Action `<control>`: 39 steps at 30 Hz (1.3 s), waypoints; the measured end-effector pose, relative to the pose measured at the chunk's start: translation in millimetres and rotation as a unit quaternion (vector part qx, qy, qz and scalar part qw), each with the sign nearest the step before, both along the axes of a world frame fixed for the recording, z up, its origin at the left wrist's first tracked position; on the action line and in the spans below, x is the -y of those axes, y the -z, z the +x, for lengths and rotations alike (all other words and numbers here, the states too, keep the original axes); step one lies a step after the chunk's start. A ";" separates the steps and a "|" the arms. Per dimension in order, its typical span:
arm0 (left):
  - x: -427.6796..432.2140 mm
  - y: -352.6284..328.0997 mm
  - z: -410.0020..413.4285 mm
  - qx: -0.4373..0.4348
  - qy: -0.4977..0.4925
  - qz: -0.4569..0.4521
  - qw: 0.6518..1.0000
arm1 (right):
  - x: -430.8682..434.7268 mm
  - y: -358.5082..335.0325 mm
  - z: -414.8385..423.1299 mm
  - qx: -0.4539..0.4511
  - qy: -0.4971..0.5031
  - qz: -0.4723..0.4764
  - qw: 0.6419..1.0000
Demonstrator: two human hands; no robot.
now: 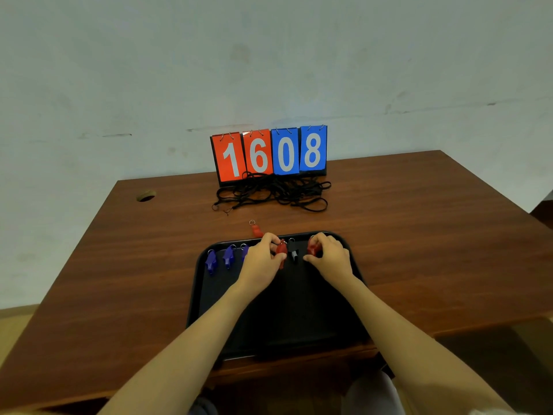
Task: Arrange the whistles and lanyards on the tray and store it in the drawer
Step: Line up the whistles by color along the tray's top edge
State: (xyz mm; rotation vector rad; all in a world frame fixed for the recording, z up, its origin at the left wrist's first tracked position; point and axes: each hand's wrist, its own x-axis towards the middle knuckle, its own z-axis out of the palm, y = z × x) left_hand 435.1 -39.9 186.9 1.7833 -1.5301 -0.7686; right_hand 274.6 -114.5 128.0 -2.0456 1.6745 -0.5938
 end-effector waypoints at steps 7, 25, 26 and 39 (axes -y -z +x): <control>3.7 3.4 0.3 0.010 -0.004 0.003 1.000 | 2.1 4.6 -0.9 -0.008 -0.030 -0.026 0.999; 13.0 6.6 -8.0 0.003 -0.026 -0.001 1.000 | -10.1 -7.0 -4.9 0.088 -0.058 -0.097 0.990; 14.9 6.0 -9.5 -0.005 -0.032 0.002 0.999 | -13.7 -12.6 -6.3 0.099 -0.089 -0.089 0.987; 35.3 1.8 -34.0 -0.034 -0.015 0.025 0.999 | -25.0 -33.8 -13.8 0.115 -0.103 -0.014 0.988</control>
